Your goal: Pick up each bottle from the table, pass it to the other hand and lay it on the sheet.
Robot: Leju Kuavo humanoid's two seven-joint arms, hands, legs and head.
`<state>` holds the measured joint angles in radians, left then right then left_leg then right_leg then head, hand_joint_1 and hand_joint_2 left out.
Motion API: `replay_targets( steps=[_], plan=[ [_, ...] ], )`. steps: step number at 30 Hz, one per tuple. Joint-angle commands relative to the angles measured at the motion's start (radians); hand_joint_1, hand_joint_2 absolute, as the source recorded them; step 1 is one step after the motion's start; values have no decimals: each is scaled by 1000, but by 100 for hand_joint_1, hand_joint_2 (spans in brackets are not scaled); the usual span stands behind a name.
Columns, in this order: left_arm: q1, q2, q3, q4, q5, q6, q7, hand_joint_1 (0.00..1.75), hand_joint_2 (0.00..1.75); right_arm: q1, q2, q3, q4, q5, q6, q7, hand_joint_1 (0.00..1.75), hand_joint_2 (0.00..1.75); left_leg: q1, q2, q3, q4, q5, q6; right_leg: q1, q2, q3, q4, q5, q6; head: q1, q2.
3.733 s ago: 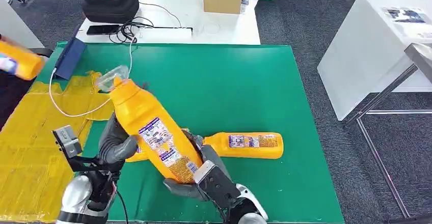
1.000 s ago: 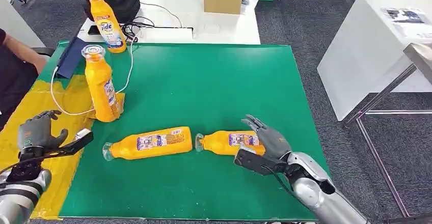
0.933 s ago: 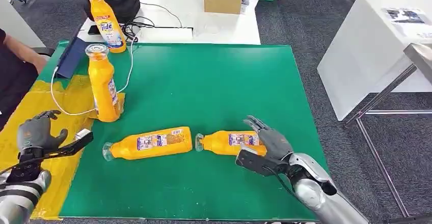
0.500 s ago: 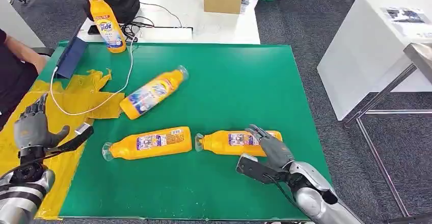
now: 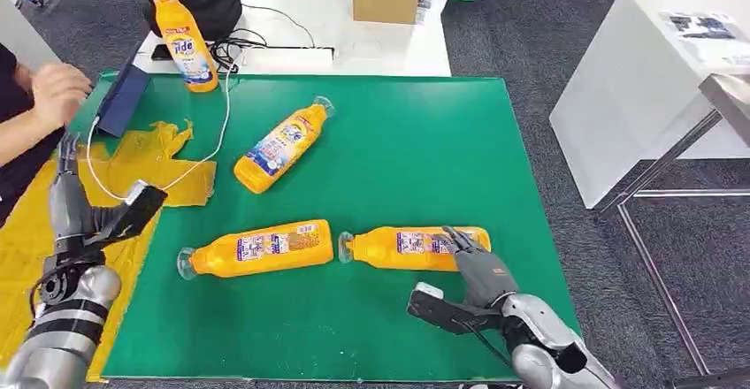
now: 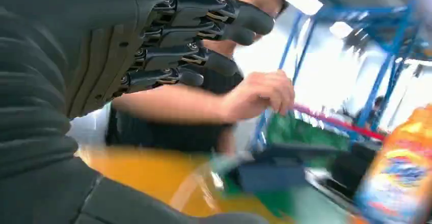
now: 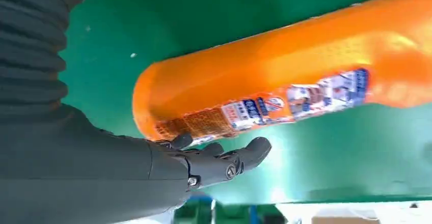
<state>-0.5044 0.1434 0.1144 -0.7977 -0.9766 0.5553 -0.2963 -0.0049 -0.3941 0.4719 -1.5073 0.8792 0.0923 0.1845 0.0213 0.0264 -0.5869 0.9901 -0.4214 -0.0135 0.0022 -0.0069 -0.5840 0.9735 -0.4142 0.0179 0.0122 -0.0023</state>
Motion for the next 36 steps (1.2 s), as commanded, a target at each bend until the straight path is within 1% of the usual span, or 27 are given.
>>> replay_targets(
  steps=[1, 5, 9, 11, 13, 14, 15, 16, 17, 18, 19, 20, 21, 22, 23, 24, 25, 26, 27, 28, 29, 31, 32, 33, 34, 35, 36],
  plan=[
    [22, -155, 40, -222, 205, -203, -9, 0, 0, -97, 86, 39, 318, 301, 52, 89, 0, 175, 1, -2, 2, -1, 0, 1, 1, -1, 3, -2, 0, 1, 0, 0],
    [12, -173, 3, -193, 190, -178, -22, 0, 0, -96, 119, 38, 484, 422, 49, 93, 0, 175, 1, -5, 4, -2, 0, 2, 1, -2, 5, -3, 0, 1, 0, 0],
    [-9, -188, -21, -152, 190, -166, -36, 0, 0, -64, 126, 55, 594, 455, 61, 89, 0, 175, 3, -5, 7, -3, 0, 2, 2, -3, 9, -4, 0, 0, 0, 0],
    [-12, -189, -22, -148, 190, -163, -37, 0, 0, -58, 125, 55, 599, 456, 50, 89, 0, 175, 2, -8, 10, -3, 0, 3, 2, -5, 11, -5, -1, 1, 0, 0],
    [-14, -186, -22, -144, 190, -163, -37, 0, 0, -63, 125, 56, 602, 456, 51, 89, 0, 175, 4, -1, 17, -1, -5, 2, 3, 0, 15, -5, -1, 0, 0, 0],
    [-13, -185, -22, -144, 190, -163, -37, 0, 0, -66, 126, 55, 602, 456, 53, 89, 0, 175, 5, -3, 20, -2, -6, 2, 4, -1, 17, -7, -2, 1, 0, 0],
    [-13, -184, -22, -144, 191, -163, -37, 0, 0, -69, 126, 55, 601, 456, 54, 90, 0, 175, 6, 1, 27, -1, -12, 3, 5, 2, 15, -7, -5, -1, 0, 0],
    [-13, -184, -22, -144, 191, -163, -37, 0, 0, -69, 126, 55, 601, 456, 54, 90, 0, 175, 6, 0, 27, -2, -12, 4, 5, 1, 16, -8, -5, -2, 0, 0],
    [-13, -184, -22, -144, 191, -163, -37, 0, 0, -71, 127, 55, 600, 457, 54, 91, 0, 175, 5, 2, 30, -2, -16, 5, 5, 2, 20, -9, -11, -1, 0, 0],
    [-13, -184, -22, -144, 191, -163, -37, 0, 0, -71, 127, 55, 600, 457, 54, 91, 0, 175, 6, 1, 28, -3, -14, 6, 6, 2, 19, -10, -11, -1, 0, 0],
    [-13, -184, -22, -144, 191, -163, -37, 0, 0, -71, 127, 55, 600, 457, 54, 91, 0, 175, 6, 3, 33, -1, -16, 5, 6, 4, 23, -9, -16, -1, 0, 0],
    [-14, -184, -24, -142, 193, -163, -40, 0, 0, -69, 126, 57, 600, 456, 57, 88, 2, 175, 6, 0, 27, -2, -12, 6, 6, 2, 18, -12, -13, -1, 0, 0],
    [-20, -186, -30, -134, 201, -171, -46, 0, 0, -64, 125, 66, 622, 453, 87, 80, 21, 175, 6, 3, 33, 0, -15, 5, 7, 4, 24, -11, -15, -1, 0, 0],
    [-28, -190, -35, -128, 204, -172, -49, 0, 0, -53, 125, 76, 641, 454, 88, 79, 138, 175, 6, 0, 28, -2, -11, 7, 7, 1, 20, -13, -12, -1, 0, 0],
    [-40, -193, -47, -114, 208, -170, -55, 0, 0, -50, 130, 89, 688, 446, 82, 74, 175, 175, 8, 0, 34, 2, -14, 6, 8, 1, 27, -11, -15, -1, 0, 0],
    [-47, -196, -56, -101, 210, -164, -53, 0, 0, -46, 134, 99, 725, 431, 71, 68, 175, 175, 8, -2, 31, 1, -12, 6, 8, 0, 25, -12, -13, 0, 0, 0],
    [-54, -197, -64, -92, 212, -162, -55, 0, 0, -44, 135, 107, 747, 423, 57, 62, 175, 175, 9, 3, 40, 5, -17, 6, 9, 3, 33, -10, -17, 0, 0, 0],
    [-60, -196, -76, -80, 217, -154, -56, 0, 0, -50, 137, 125, 777, 409, 39, 58, 175, 175, 9, -3, 33, 6, -14, 7, 10, -2, 29, -10, -15, 1, 0, 0],
    [-63, -195, -82, -75, 221, -152, -53, 0, 0, -56, 137, 135, 787, 398, 31, 58, 175, 175, 10, 0, 40, 5, -16, 7, 10, 0, 35, -12, -17, 2, 0, 0],
    [-63, -195, -82, -75, 221, -152, -53, 0, 0, -60, 138, 135, 786, 398, 31, 58, 175, 175, 11, -5, 33, 6, -12, 11, 11, -3, 30, -13, -14, 2, 0, 0],
    [-67, -193, -83, -69, 224, -151, -55, 0, 0, -64, 133, 142, 778, 397, 33, 55, 175, 175, 10, -2, 37, 5, -13, 11, 10, -1, 34, -15, -14, 3, 0, 0],
    [-70, -190, -84, -61, 233, -152, -58, 0, 0, -73, 129, 148, 767, 385, 50, 54, 175, 175, 10, -6, 31, 4, -10, 12, 11, -4, 30, -18, -11, 5, 0, 0],
    [-70, -189, -86, -60, 233, -151, -61, 0, 0, -76, 129, 150, 765, 382, 54, 54, 175, 175, 10, -2, 39, 4, -13, 12, 10, 0, 38, -18, -12, 4, 0, 0],
    [-68, -188, -89, -56, 234, -147, -63, 0, 0, -80, 132, 155, 773, 377, 56, 55, 175, 175, 10, -5, 35, 5, -12, 12, 10, -2, 34, -18, -11, 4, 1, 0],
    [-67, -188, -93, -53, 235, -144, -65, 0, 0, -82, 138, 161, 782, 374, 55, 57, 175, 175, 9, 0, 44, 4, -14, 11, 9, 1, 43, -19, -13, 5, 0, 0],
    [-65, -188, -94, -53, 238, -143, -68, 0, 0, -83, 144, 160, 787, 371, 50, 61, 175, 175, 10, -4, 39, 5, -13, 12, 10, -2, 39, -19, -10, 7, 0, 0],
    [-62, -188, -94, -56, 240, -142, -67, 0, 0, -84, 149, 158, 790, 366, 42, 69, 175, 175, 10, 0, 46, 3, -15, 12, 10, 2, 45, -22, -4, 7, 0, 0]
  ],
)
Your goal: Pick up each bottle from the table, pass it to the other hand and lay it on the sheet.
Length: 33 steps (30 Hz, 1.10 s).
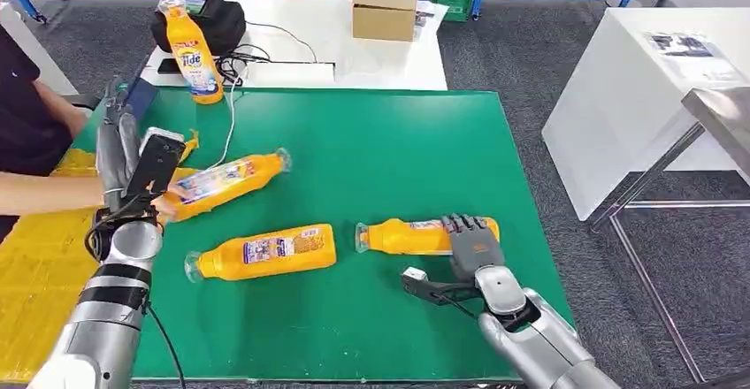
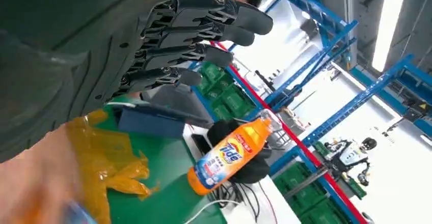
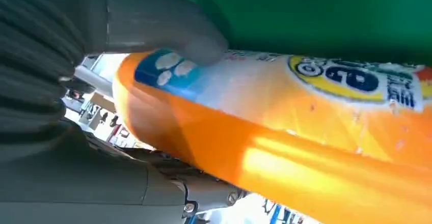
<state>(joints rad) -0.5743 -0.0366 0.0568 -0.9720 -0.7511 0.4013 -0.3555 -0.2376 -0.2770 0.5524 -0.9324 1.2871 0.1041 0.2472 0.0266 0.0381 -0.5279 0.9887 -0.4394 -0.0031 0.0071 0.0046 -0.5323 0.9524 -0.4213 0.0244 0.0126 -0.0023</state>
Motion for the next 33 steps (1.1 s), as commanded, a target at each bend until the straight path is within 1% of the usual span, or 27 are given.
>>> replay_targets(
  steps=[1, 2, 4, 5, 6, 7, 9, 11, 12, 13, 14, 15, 16, 17, 18, 19, 20, 21, 22, 23, 24, 25, 26, 27, 28, 31, 33],
  plan=[
    [10, -6, -40, 115, 14, 11, -8, 0, 0, 148, 32, 83, 214, -43, 27, 8, 175, 175, 6, -14, -20, 6, 4, 2, 6, -12, -12, -1, 5, 1, 0, 0],
    [12, -5, -41, 112, 15, 11, -6, 0, 0, 148, 29, 85, 207, -46, 24, 12, 175, 175, 5, -11, -13, 5, 2, 2, 5, -9, -7, -2, 4, 1, 0, 0],
    [18, -4, -40, 110, 19, 10, -7, 0, 0, 153, 22, 84, 194, -51, 24, 17, 175, 175, 5, -16, -21, 4, 5, 3, 6, -13, -13, -3, 6, 1, 0, 0],
    [18, -4, -41, 111, 20, 11, -11, 0, 0, 155, 18, 87, 188, -52, 25, 19, 175, 175, 5, -12, -15, 5, 3, 2, 5, -10, -8, -4, 4, 0, 0, 0],
    [19, -5, -42, 113, 22, 10, -12, 0, 0, 157, 15, 88, 190, -54, 27, 21, 175, 175, 6, -15, -21, 5, 5, 3, 6, -13, -12, -5, 5, 0, 0, 0],
    [19, -6, -43, 114, 24, 9, -14, 0, 0, 160, 13, 91, 188, -54, 27, 21, 175, 175, 5, -11, -14, 5, 2, 3, 6, -10, -6, -5, 3, 0, 0, 0],
    [21, -8, -46, 115, 27, 8, -17, 0, 0, 168, 9, 97, 191, -58, 31, 25, 175, 175, 7, -18, -26, 7, 6, 4, 7, -16, -15, -5, 6, 0, 0, 0],
    [20, -8, -47, 114, 27, 6, -18, 0, 0, 171, 8, 98, 193, -59, 31, 26, 175, 175, 6, -13, -16, 7, 2, 4, 6, -12, -7, -5, 2, 1, 0, 0],
    [20, -8, -47, 114, 27, 6, -18, 0, 0, 171, 8, 98, 193, -59, 31, 26, 175, 175, 7, -17, -22, 7, 4, 4, 7, -15, -11, -5, 4, 1, 0, 0],
    [21, -9, -47, 111, 34, 0, -17, 0, 0, 169, 16, 83, 196, -76, 19, 37, 175, 175, 6, -13, -15, 7, 2, 4, 6, -11, -6, -5, 3, 1, 0, 0],
    [24, -8, -44, 106, 47, -16, -14, 0, 0, 164, 31, 48, 194, -106, -6, 40, 175, 175, 7, -15, -20, 7, 3, 4, 7, -13, -10, -5, 5, 0, 0, 0],
    [30, -8, -35, 96, 67, -35, -11, 0, 0, 155, 48, 7, 177, -155, -33, 18, 175, 175, 7, -18, -24, 8, 5, 5, 7, -15, -13, -5, 6, 0, 0, 0],
    [51, -4, -25, 62, 107, -82, -12, 0, 0, 141, 66, -74, 137, -256, -52, -31, 175, 175, 6, -11, -15, 7, 2, 4, 6, -10, -6, -5, 4, 0, 0, 0],
    [60, 1, -23, 50, 108, -87, -11, 0, 0, 123, 63, -76, 123, -262, -22, -30, 175, 175, 6, -14, -21, 7, 4, 5, 7, -12, -12, -6, 6, 0, 0, 0],
    [73, 2, -18, 28, 119, -105, -9, 0, 0, 128, 60, -96, 83, -281, -8, -29, 175, 175, 4, -8, -13, 5, 1, 4, 5, -7, -6, -5, 4, 0, 0, 0],
    [103, 2, 1, -24, 184, -176, -8, 0, 0, 132, 79, -192, 3, -402, -59, -104, 175, 175, 4, -10, -20, 6, 3, 5, 5, -8, -11, -5, 6, 0, 0, 0],
    [140, 7, 15, -85, 237, -233, 5, 0, 0, 127, 98, -270, -77, -520, -76, -175, 175, 175, 4, -11, -20, 4, 4, 5, 4, -8, -12, -6, 6, 0, 0, 0],
    [193, 15, 21, -167, 266, -276, 20, 0, 0, 123, 134, -354, -187, -659, -72, -218, 175, 175, 3, -5, -15, 4, 1, 4, 3, -3, -8, -4, 5, 0, 0, 0],
    [246, 18, 22, -255, 273, -306, 31, 0, 0, 114, 146, -391, -310, -757, -10, -189, 175, 175, 2, -6, -19, 3, 3, 4, 3, -3, -12, -5, 6, 1, 0, 0],
    [273, 13, 19, -299, 269, -318, 34, 0, 175, 116, 176, -438, -388, -869, 3, -202, 175, 175, 0, -3, -22, 0, 4, 5, 1, 1, -17, -5, 8, 1, 0, 0],
    [294, 7, 13, -334, 264, -323, 38, 0, 175, 119, 179, -445, -441, -905, 9, -180, 175, 175, 0, 3, -15, 0, 1, 4, 0, 6, -10, -5, 7, 2, 0, 0],
    [300, 4, 10, -343, 262, -324, 41, 0, 175, 121, 179, -443, -458, -907, 13, -166, 175, 175, 0, 2, -9, 0, -2, 4, 0, 5, 8, -4, 5, 3, 0, 0],
    [300, 0, 5, -346, 260, -324, 46, 0, 175, 132, 177, -440, -467, -908, 13, -164, 175, 175, 0, 2, -12, 0, -2, 4, 0, 5, 3, -3, 5, 3, 0, 0],
    [297, 0, 3, -342, 259, -324, 48, 0, 175, 138, 174, -438, -464, -909, 12, -165, 175, 175, 0, 3, -9, 1, -3, 4, 0, 4, 7, -3, 4, 4, 0, 0],
    [300, 0, -9, -346, 251, -319, 42, 0, 175, 146, 203, -468, -479, -987, -11, -226, 175, 175, 0, 0, -12, 0, -2, 4, 0, 2, 3, -2, 3, 4, 0, 0],
    [329, -8, -18, -382, 245, -310, 40, 0, 175, 173, 235, -488, -575, -1084, -35, -264, 175, 175, 0, -5, -26, 0, 0, 3, 0, -2, -10, 1, 3, 4, -1, 0],
    [345, -8, -17, -398, 245, -308, 41, 0, 175, 190, 244, -481, -629, -1088, -51, -267, 175, 175, 0, -7, -32, 0, 2, 3, 0, -5, -15, 1, 3, 4, -1, 0]
  ],
)
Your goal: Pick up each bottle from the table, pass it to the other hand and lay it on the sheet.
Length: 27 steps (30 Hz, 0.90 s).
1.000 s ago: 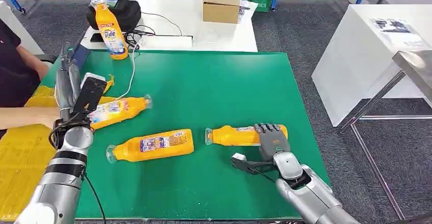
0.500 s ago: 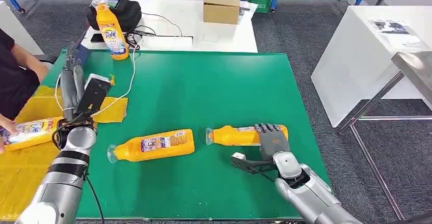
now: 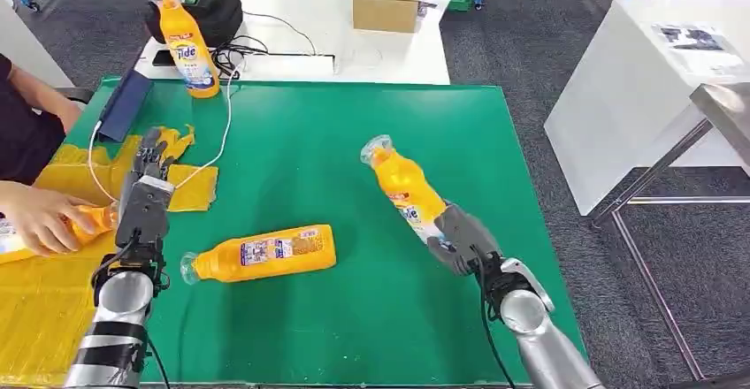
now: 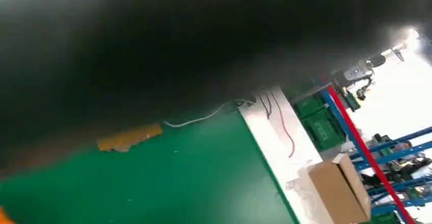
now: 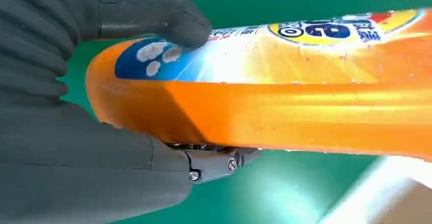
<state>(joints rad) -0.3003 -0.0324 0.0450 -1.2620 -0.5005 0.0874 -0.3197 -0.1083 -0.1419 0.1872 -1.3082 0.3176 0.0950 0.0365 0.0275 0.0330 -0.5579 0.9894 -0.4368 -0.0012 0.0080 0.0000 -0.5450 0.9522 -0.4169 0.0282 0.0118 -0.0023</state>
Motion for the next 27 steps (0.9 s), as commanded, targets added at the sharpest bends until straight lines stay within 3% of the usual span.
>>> replay_targets(
  steps=[1, 11, 15, 16, 18, 23, 27],
  plan=[
    [71, -12, -5, -108, -5, 6, 6, 0, 175, 61, 109, -116, -253, -118, -42, -56, 175, 175, -1, -4, -3, 0, -2, 2, -1, -1, -4, 3, -3, 0, 0, 0],
    [76, -17, 9, -110, 1, 5, 7, 0, 175, 71, 130, -120, -272, -133, -67, -91, 175, 175, -1, -4, -10, -1, 0, 2, -1, -1, -11, 2, -1, 0, 0, 0],
    [77, -48, 50, -98, 301, -253, 63, 0, 175, 79, 169, -63, -292, -102, -88, -105, 175, 175, -1, -4, -10, -1, 0, 2, -1, -1, -11, 2, -2, 0, 0, 0],
    [81, -59, 48, -97, 437, -356, 90, 0, 175, 66, 181, -23, -270, -92, -79, -103, 175, 175, -1, -4, -9, -1, -1, 2, -1, -1, -10, 3, -2, 0, 0, 0],
    [93, -78, 13, -127, 514, -397, 104, 0, 175, 41, 203, 52, -227, -62, -76, -97, 175, 175, -1, -2, -9, -1, 0, 1, -1, 1, -10, 2, -1, 0, 0, 0],
    [133, -134, -183, -277, 520, -346, 112, 0, 175, -25, 279, 303, -82, -13, -80, -64, 175, 175, -1, 0, -9, 0, -1, 2, -1, 3, -12, 3, -1, 0, 0, 0],
    [139, -120, -291, -270, 587, -355, 136, 0, 175, -72, 299, 460, -6, 8, -108, -39, 175, 175, 0, 0, -10, -1, 0, 1, 0, 2, -12, 3, -1, 0, 0, 0]
  ],
)
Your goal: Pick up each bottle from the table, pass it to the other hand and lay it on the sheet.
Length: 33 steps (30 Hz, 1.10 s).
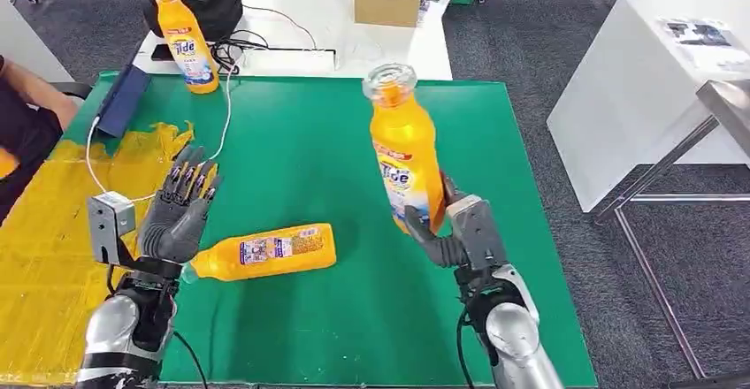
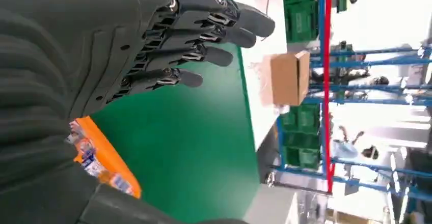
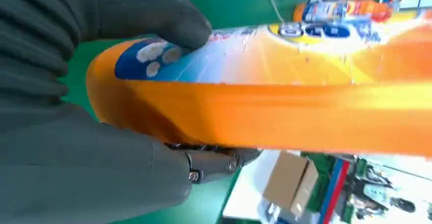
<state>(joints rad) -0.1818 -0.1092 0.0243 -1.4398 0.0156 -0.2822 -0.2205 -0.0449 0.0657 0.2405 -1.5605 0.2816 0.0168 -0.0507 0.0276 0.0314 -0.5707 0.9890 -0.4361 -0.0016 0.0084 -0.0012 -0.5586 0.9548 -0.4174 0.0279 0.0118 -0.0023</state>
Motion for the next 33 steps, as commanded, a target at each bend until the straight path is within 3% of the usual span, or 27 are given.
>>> replay_targets(
  steps=[1, 13, 20, 22, 23, 33],
  plan=[
    [21, -39, -282, -87, 78, 11, 35, 0, 175, -144, 94, 434, 258, 45, -28, 51, 175, 175, -1, 1, 3, -1, -1, 1, -1, 3, 1, 0, 0, 1, 0, 0],
    [4, -42, -338, -95, 68, -10, 22, 0, 175, -198, 67, 516, 342, 9, 27, 64, 175, 175, -1, -4, 3, -1, 0, 2, -2, -2, 2, 0, -1, 1, 0, 0],
    [-25, 11, -418, -90, -208, 38, -74, 0, 175, -215, 52, 595, 293, -17, 78, 66, 175, 175, -1, -5, 1, 0, 0, 1, -1, -3, 1, 1, -2, 0, 0, 0],
    [-33, 24, -437, -83, -300, 74, -102, 21, 175, -212, 47, 605, 284, -16, 83, 67, 175, 175, -1, -6, 1, 0, 0, 1, -1, -3, 1, 1, -2, 1, 0, 0],
    [-40, 31, -444, -72, -344, 89, -106, 175, 175, -207, 43, 610, 279, -16, 81, 67, 175, 175, -1, -7, 2, 0, 0, 2, -1, -4, 2, 1, -3, 1, 0, 0],
    [-53, 43, -451, -34, -432, 121, -128, 175, 175, -207, 35, 618, 278, -18, 84, 68, 175, 175, -1, -5, 1, 0, 0, 1, -1, -3, 1, 1, -2, 1, 0, 0]
  ],
)
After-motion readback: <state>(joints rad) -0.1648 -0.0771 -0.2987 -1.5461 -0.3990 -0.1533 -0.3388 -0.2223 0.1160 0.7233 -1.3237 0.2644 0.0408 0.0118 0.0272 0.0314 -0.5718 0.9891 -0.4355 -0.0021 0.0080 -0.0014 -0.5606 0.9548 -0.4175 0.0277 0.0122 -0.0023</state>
